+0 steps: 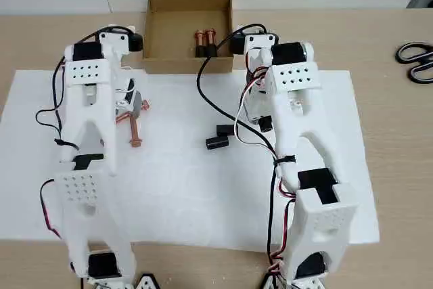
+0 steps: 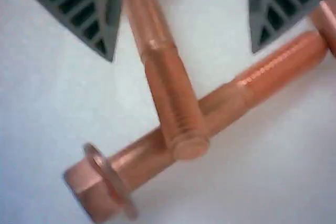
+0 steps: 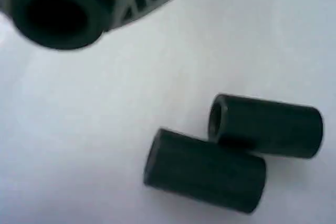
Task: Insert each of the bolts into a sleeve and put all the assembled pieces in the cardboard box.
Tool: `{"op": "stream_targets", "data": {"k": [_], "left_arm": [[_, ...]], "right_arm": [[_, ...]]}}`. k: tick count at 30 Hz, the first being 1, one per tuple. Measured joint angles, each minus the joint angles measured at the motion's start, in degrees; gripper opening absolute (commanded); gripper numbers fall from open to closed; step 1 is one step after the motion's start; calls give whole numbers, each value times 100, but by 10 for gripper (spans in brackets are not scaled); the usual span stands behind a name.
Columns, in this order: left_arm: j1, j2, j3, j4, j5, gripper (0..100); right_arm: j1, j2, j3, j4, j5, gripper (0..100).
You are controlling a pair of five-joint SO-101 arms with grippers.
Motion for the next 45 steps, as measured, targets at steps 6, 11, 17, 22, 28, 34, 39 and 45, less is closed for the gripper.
{"op": "stream_targets", "data": {"k": [6,11,17,22,28,34,39,45], "left_arm": [[316,0,316,0,193,159],[369,0,651,-70,413,126],[378,0,818,-141,448,120],[378,0,835,-141,448,52],[387,0,835,-123,492,6],[413,0,835,-105,492,6],[589,0,835,-26,440,6],[949,-413,835,-9,-105,6]], "right_arm": [[0,0,0,-9,0,3],[0,0,0,-9,0,3],[0,0,0,-9,0,3],[0,0,0,-9,0,3],[0,0,0,-9,0,3],[0,0,0,-9,0,3],[0,0,0,-9,0,3],[0,0,0,-9,0,3]]}}
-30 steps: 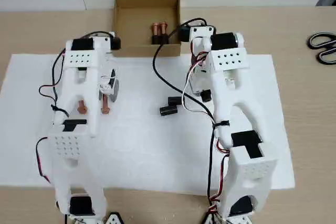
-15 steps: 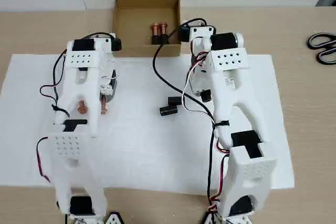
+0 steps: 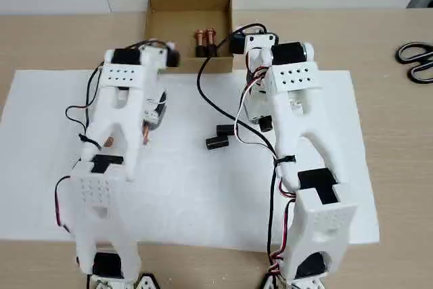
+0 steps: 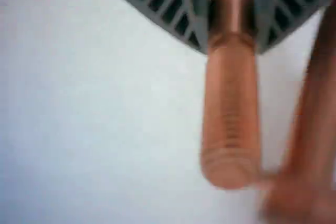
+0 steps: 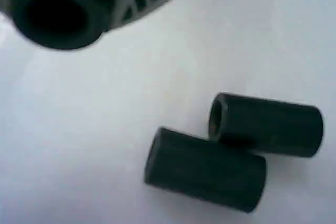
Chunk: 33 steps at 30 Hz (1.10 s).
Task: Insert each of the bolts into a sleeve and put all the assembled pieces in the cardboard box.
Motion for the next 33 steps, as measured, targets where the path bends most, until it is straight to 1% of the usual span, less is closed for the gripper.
{"op": "stream_targets", "data": {"k": [6,14,17,23,25,30,33], "left_arm": [[-105,-888,273,0,-730,6],[-167,-2330,1609,18,-1837,6],[-167,-2752,2163,18,-2585,6],[-167,-3051,3297,0,-4475,6],[-167,-3051,3508,0,-4888,6],[-176,-3051,3587,9,-5600,6],[-176,-3051,3596,9,-6286,6]], "right_arm": [[211,0,0,0,0,3],[422,0,0,0,0,3],[422,0,0,0,0,3],[422,0,0,0,0,3],[422,0,0,0,0,3],[422,0,0,0,0,3],[422,0,0,0,0,3]]}}
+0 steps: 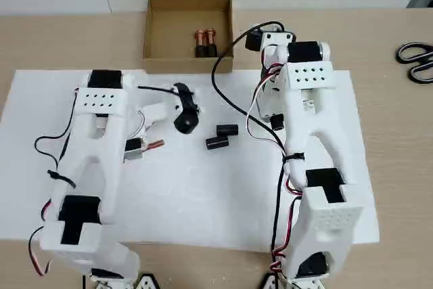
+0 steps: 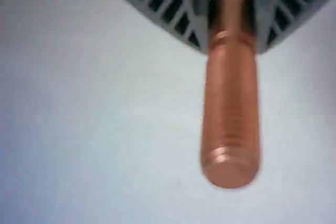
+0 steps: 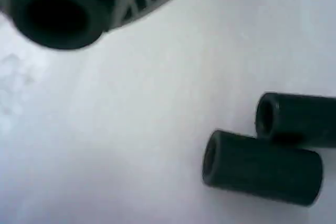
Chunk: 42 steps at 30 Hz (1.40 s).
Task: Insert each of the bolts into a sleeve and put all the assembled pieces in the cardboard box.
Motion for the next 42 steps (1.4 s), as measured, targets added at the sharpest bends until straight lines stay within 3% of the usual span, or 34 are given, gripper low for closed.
{"op": "stream_targets", "data": {"k": [5,13,19,31,42], "left_arm": [[0,0,334,0,-677,6],[0,0,475,0,-677,17],[0,-9,484,-114,-677,98],[-9,-62,484,-281,-677,97],[-352,-88,-642,-70,501,97]], "right_arm": [[0,0,0,0,0,3],[0,0,0,0,0,3],[0,0,0,0,0,3],[0,0,0,0,0,3],[0,0,0,0,0,3]]}}
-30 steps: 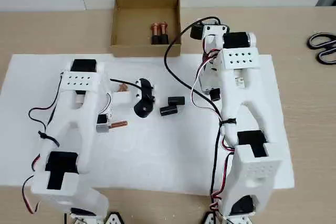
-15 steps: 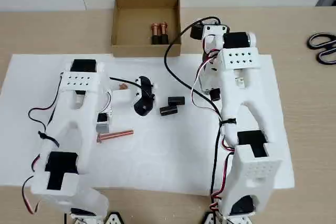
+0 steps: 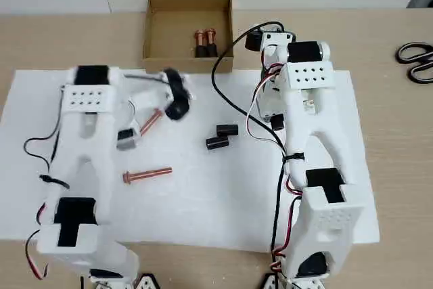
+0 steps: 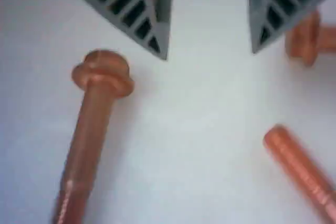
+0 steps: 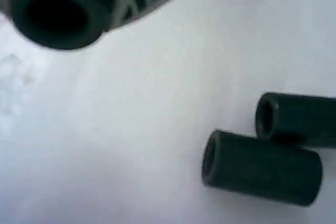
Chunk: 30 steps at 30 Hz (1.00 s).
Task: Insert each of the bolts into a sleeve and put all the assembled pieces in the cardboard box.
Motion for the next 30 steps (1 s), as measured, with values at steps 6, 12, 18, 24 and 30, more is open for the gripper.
{"op": "stream_targets", "data": {"k": [6,12,18,24,30], "left_arm": [[-141,-281,-484,53,1020,97],[-44,-1609,-492,79,1767,97],[-53,-3130,-492,114,3235,99],[-44,-3780,44,114,5873,100],[281,-3692,967,105,8457,97]], "right_arm": [[0,0,0,0,0,3],[0,0,0,0,0,3],[0,0,0,0,0,3],[281,0,0,0,0,3],[396,0,0,0,0,3]]}}
